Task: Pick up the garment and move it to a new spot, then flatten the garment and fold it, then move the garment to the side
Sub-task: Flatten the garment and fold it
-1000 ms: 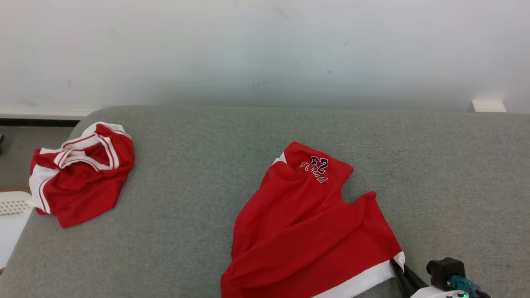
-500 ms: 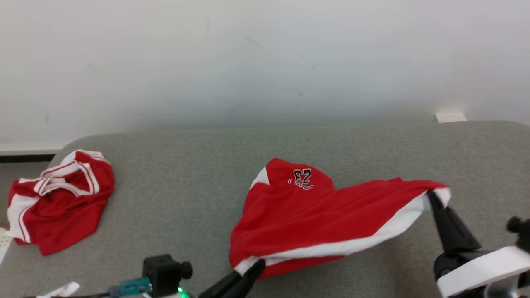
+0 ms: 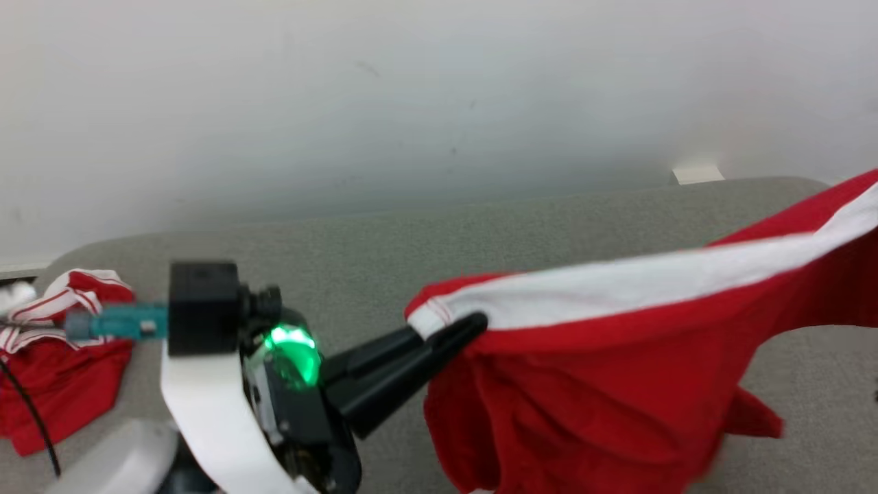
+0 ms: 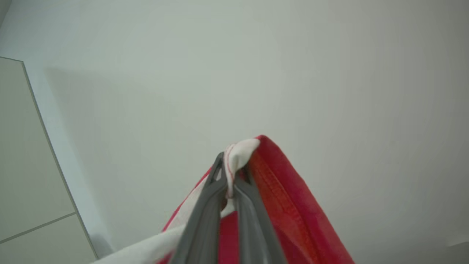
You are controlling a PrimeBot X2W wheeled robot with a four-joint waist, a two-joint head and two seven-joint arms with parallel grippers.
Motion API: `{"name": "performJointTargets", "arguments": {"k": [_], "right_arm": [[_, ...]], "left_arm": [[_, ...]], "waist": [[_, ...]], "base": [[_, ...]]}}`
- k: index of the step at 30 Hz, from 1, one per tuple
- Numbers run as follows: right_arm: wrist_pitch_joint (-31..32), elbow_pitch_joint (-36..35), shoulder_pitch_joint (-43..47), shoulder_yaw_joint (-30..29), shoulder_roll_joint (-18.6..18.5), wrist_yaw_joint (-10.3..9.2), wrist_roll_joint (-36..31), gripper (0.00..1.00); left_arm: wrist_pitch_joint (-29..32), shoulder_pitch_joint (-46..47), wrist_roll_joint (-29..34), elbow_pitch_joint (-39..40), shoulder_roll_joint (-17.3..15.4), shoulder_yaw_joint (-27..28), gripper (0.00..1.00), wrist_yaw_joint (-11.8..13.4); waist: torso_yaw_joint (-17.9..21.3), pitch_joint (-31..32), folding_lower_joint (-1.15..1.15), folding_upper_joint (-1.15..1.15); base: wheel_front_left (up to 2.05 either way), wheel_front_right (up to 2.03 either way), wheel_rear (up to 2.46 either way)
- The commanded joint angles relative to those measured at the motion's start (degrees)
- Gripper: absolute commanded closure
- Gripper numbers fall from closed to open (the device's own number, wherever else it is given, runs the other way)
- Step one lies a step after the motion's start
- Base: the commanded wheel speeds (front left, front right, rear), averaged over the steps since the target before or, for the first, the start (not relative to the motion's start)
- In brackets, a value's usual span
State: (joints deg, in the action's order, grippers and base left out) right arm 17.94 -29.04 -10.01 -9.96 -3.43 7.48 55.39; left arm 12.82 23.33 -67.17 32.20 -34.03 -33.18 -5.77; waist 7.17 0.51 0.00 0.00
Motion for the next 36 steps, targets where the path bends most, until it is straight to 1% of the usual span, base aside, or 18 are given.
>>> {"name": "performJointTargets", "arguments": {"k": [1,3,8,12,15,18,19,21,24,27,29,32,34,36], "right_arm": [[1.0,-0.38,-2.16,-1.2,0.12,0.03,-1.29,1.0],[2.58,-0.32,-4.78,-1.41,0.32,0.03,-2.05,1.0],[5.89,1.78,-12.34,0.13,0.41,0.03,-5.35,1.0],[6.05,6.97,-20.89,1.92,0.52,0.03,-6.97,1.0],[4.86,12.79,-28.89,2.25,0.5,0.03,-8.46,1.0],[2.74,20.79,-38.35,0.9,0.5,0.03,-10.85,1.0],[1.86,23.7,-41.61,0.39,0.5,0.03,-12.37,1.0],[-0.41,30.24,-47.72,-0.47,0.54,0.03,-13.43,1.0],[-4.51,39.32,-55.77,-1.16,0.46,0.03,-15.1,1.0],[-8.9,46.79,-60.41,0.28,0.46,0.03,-15.75,1.0],[-11.69,50.49,-61.01,1.54,0.42,0.03,-14.74,1.0],[-14.9,53.17,-57.09,4.13,0.4,0.03,-13.0,1.0],[-16.19,52.92,-52.92,5.61,0.45,0.03,-11.38,1.0],[-16.99,50.99,-47.18,7.06,0.31,0.03,-10.85,1.0]], "left_arm": [[1.8,2.7,-2.34,0.38,-0.25,1.03,1.0,0.38],[4.0,6.28,-4.79,-0.46,0.04,1.82,1.0,0.7],[8.81,15.77,-6.66,-5.3,1.13,2.56,1.0,1.26],[10.68,24.61,-3.65,-11.92,2.11,3.09,1.0,0.8],[9.47,32.18,0.27,-18.46,4.05,3.44,1.0,0.14],[6.81,40.28,5.34,-27.02,6.58,3.36,1.0,-0.48],[5.3,42.86,6.94,-30.28,7.68,3.27,1.0,-0.69],[2.26,47.38,9.91,-36.89,9.84,2.4,1.0,-1.09],[-3.54,53.27,15.36,-44.52,11.81,0.55,1.0,-1.47],[-10.86,56.23,18.46,-50.98,13.48,-1.67,1.0,-1.65],[-15.9,56.8,18.73,-54.03,14.06,-3.53,1.0,-1.69],[-21.24,53.83,16.85,-56.85,14.06,-7.33,1.0,-1.71],[-23.19,51.03,15.78,-57.26,13.22,-10.56,1.0,-1.73],[-24.57,47.3,13.51,-56.27,11.79,-13.19,1.0,-1.73]], "waist": [[1.26,-1.46,0.0,0.0],[1.79,-3.2,0.0,0.0],[3.23,-10.01,0.0,0.0],[3.56,-16.11,0.0,0.0],[3.04,-20.43,0.0,0.0],[2.44,-24.44,0.0,0.0],[2.26,-25.64,0.0,0.0],[2.13,-27.26,0.0,0.0],[2.36,-29.35,0.0,0.0],[2.67,-30.48,0.0,0.0],[2.81,-30.79,0.0,0.0],[2.87,-30.03,0.0,0.0],[2.9,-29.17,0.0,0.0],[2.92,-28.1,0.0,0.0]], "base": [[0.0,0.0,0.0],[0.0,0.0,0.0],[0.0,0.0,0.0],[0.0,0.0,0.0],[0.0,0.0,0.0],[0.0,0.0,0.0],[0.0,0.0,0.0],[0.0,0.0,0.0],[0.0,0.0,0.0],[0.0,0.0,0.0],[0.0,0.0,0.0],[0.0,0.0,0.0],[0.0,0.0,0.0],[0.0,0.0,0.0]]}}
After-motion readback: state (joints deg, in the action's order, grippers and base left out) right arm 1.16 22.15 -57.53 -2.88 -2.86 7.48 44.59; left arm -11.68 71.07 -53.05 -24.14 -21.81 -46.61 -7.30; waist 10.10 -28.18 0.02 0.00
